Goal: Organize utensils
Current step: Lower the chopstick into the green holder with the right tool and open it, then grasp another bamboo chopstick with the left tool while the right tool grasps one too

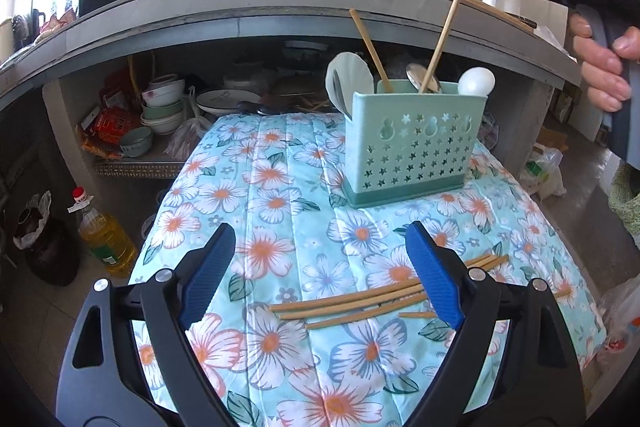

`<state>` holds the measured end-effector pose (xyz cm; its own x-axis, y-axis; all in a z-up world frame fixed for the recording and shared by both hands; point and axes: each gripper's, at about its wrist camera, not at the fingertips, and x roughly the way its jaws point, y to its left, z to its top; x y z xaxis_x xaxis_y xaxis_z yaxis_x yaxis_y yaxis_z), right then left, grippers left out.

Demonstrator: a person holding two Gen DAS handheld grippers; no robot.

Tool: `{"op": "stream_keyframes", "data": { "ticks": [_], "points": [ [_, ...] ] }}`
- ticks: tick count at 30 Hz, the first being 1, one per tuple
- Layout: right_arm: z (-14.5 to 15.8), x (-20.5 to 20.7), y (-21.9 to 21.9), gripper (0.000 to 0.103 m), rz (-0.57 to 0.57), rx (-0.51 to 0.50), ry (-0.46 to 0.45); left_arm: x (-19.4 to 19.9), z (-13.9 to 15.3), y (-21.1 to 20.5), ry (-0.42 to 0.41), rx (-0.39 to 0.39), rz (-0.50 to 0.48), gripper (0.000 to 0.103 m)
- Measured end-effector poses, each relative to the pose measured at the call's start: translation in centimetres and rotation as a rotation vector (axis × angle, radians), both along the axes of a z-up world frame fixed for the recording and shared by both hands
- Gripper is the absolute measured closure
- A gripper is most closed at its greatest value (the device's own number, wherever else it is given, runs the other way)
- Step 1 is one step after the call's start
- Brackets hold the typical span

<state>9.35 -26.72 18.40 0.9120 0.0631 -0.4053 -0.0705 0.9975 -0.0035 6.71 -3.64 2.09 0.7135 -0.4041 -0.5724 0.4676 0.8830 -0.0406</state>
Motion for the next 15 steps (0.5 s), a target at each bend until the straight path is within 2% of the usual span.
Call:
{"op": "stream_keyframes", "data": {
  "ticks": [2, 3, 9, 11, 15],
  "points": [
    [0.4, -1.7, -0.8, 0.075, 0.004, 0.065, -0.016, -0.2, -0.3, -0.5, 0.004, 0.007, -0.02, 0.02],
    [0.7, -2.9, -1.5, 0.072, 0.007, 0.107, -0.031, -0.3, -0.6, -0.8, 0.005, 0.013, -0.03, 0.02],
    [0.4, -10.1, -5.5, 0.065, -0.063, 0.277, -0.081, -0.7, -1.5, -2.9, 0.022, 0.018, -0.134, 0.02],
    [-0.6, -11.9, -6.9, 0.064, -0.104, 0.327, -0.07, -1.2, -1.7, -3.8, 0.03, 0.007, -0.192, 0.02],
    [-5.2, -15.5, -9.1, 0.061, -0.233, 0.408, 0.029, -2.9, -2.4, -6.3, 0.057, -0.013, -0.359, 0.02]
  ]
}}
